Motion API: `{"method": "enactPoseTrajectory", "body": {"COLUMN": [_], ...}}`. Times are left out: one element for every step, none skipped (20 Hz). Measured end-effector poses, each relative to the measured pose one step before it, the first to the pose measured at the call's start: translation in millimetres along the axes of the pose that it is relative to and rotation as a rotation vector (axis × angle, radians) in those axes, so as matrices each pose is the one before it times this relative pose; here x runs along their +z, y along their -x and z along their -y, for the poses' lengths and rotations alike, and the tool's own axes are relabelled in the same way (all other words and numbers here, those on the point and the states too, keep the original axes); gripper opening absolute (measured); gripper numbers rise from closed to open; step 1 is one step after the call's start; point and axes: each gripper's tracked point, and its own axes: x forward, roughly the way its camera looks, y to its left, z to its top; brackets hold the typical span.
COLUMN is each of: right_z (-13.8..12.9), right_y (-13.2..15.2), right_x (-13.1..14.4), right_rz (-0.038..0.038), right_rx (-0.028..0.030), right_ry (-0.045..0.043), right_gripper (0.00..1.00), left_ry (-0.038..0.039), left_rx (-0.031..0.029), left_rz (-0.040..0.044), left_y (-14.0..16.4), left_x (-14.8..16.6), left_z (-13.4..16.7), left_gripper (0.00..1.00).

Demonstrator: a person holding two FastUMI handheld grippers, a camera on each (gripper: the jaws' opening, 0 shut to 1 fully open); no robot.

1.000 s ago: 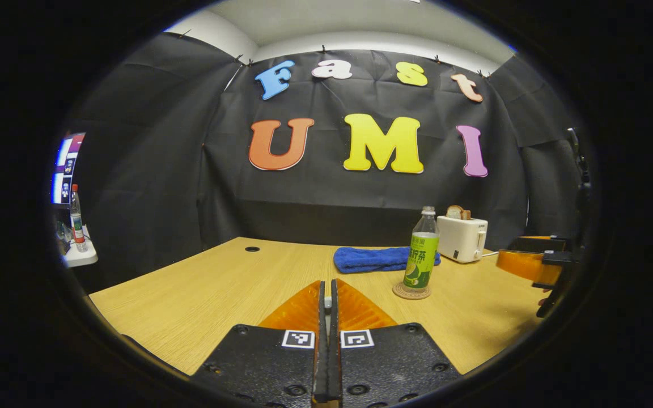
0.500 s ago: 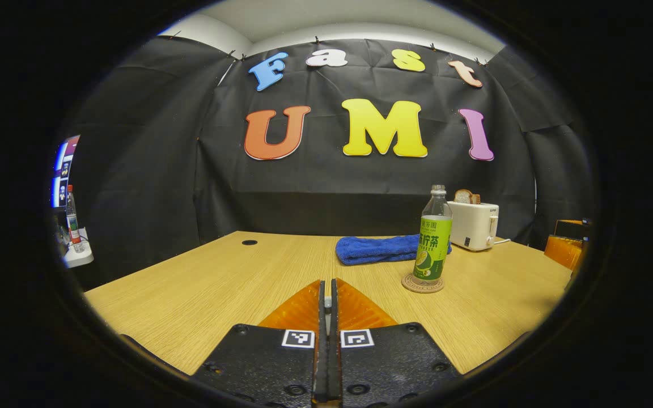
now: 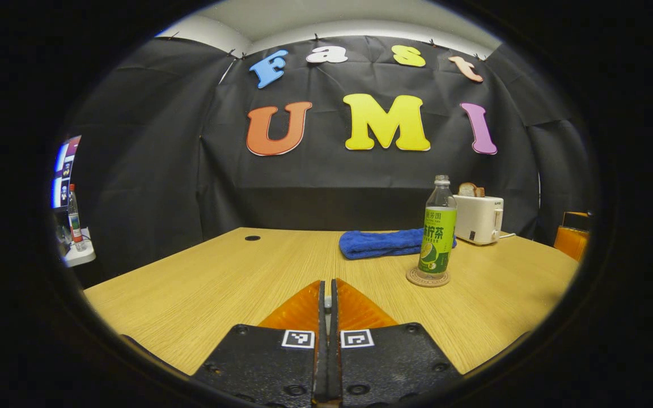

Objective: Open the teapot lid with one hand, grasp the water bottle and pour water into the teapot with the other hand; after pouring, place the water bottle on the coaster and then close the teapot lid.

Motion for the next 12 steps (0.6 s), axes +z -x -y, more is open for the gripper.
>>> {"method": "enactPoseTrajectory", "body": {"right_z": [-0.42,-0.74,-0.69,0.98,0.79,0.89,0.39,2.24,2.66,3.14,4.43,6.25], "right_y": [0.36,0.78,0.41,0.52,0.50,0.86,0.90,0.82,1.01,1.00,0.07,0.68], "right_x": [-0.17,0.16,1.17,-0.08,0.73,-0.34,0.67,-0.40,0.66,0.31,1.61,2.53], "right_rz": [-0.00096,0.00088,0.00133,0.00252,0.00162,-0.00005,0.00103,-0.00024,-0.00027,-0.00221,-0.00095,0.00077], "right_rx": [0.00119,0.00343,-0.00147,-0.00061,-0.00508,-0.00286,-0.00418,-0.00931,-0.01238,-0.01494,-0.01401,-0.02022], "right_ry": [-0.00327,-0.00258,0.00009,0.00166,-0.00018,-0.00426,-0.00776,-0.00869,-0.01147,-0.01114,-0.01009,-0.01143], "right_gripper": [0.96,0.96,0.99,0.96,0.96,0.96,0.96,0.96,0.96,0.96,0.99,0.99], "left_ry": [0.01827,0.00192,-0.00327,0.00037,-0.00048,-0.01443,-0.01574,-0.00726,-0.00536,-0.00712,-0.00356,0.00368], "left_rx": [-0.00872,0.00068,0.01079,0.00339,0.00380,0.01988,0.01044,-0.00009,-0.00060,0.00644,-0.00040,-0.00242], "left_rz": [-0.01104,-0.00020,-0.00317,-0.00462,-0.00325,0.00405,0.01293,0.01909,0.01793,0.01493,0.01159,0.01227], "left_y": [-1.67,-0.45,-0.12,0.10,0.98,2.92,2.16,4.14,5.78,1.53,4.21,6.74], "left_x": [-3.97,1.67,0.21,-0.44,0.53,4.76,7.03,9.06,10.12,9.56,10.85,9.62], "left_z": [1.03,2.07,0.05,0.33,0.90,-1.66,-0.18,0.76,3.09,0.21,1.11,3.42], "left_gripper": [0.03,0.03,0.03,0.04,0.07,0.08,0.20,0.39,0.58,0.76,0.95,0.95]}}
